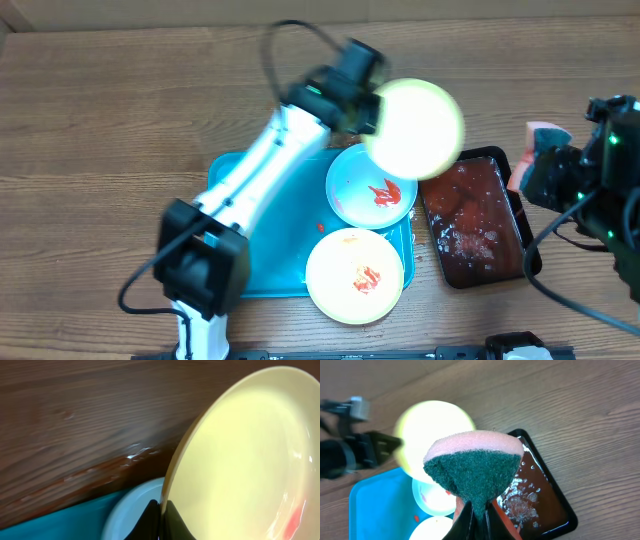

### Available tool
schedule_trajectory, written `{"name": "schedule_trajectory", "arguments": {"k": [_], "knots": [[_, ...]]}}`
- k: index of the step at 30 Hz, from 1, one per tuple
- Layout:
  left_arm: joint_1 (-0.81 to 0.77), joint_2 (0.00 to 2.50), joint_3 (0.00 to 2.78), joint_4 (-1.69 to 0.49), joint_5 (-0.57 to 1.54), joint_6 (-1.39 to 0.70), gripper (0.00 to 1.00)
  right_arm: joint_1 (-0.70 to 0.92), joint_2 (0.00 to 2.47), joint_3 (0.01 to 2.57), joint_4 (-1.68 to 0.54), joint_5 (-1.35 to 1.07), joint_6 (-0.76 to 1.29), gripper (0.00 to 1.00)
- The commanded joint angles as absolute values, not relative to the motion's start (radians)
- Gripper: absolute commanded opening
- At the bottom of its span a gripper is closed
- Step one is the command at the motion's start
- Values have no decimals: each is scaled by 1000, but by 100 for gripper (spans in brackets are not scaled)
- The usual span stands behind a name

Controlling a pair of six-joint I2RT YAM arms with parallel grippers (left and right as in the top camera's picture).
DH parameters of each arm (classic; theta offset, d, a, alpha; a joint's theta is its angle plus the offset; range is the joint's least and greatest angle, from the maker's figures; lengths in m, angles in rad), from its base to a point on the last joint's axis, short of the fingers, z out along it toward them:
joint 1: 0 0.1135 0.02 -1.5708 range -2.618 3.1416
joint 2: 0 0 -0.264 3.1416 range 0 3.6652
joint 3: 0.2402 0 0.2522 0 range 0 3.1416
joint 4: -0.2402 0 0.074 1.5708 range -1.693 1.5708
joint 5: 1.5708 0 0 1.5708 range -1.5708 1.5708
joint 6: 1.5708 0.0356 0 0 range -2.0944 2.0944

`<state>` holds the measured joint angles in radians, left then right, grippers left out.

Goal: Clean dirty plates on tray and stack at the side
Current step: 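Carry the yellow plate left and set it on the table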

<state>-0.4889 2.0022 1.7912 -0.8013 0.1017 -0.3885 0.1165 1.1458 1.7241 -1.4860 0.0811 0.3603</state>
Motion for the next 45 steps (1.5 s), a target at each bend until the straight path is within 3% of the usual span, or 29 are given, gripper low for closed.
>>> {"name": "schedule_trajectory", "arguments": {"k": [1, 9, 18, 33, 39, 45], "knots": [[-347, 1950, 1816, -848, 190, -501, 5, 111, 1157, 1730, -1482, 63, 370, 4], [-46, 1948, 1810, -992, 261, -509, 5, 111, 1169, 1730, -1483, 50, 371, 4], [163, 1948, 1749, -1006, 265, -537, 5, 111, 1169, 1730, -1498, 49, 371, 4], [428, 1686, 1092, -550, 303, -636, 5, 111, 1180, 1730, -1538, 1, 371, 4], [618, 1660, 1021, -566, 234, -627, 5, 111, 1188, 1730, -1554, -2, 370, 4], [680, 1660, 1019, -598, 101, -622, 4, 111, 1189, 1730, -1556, -3, 370, 4]]}}
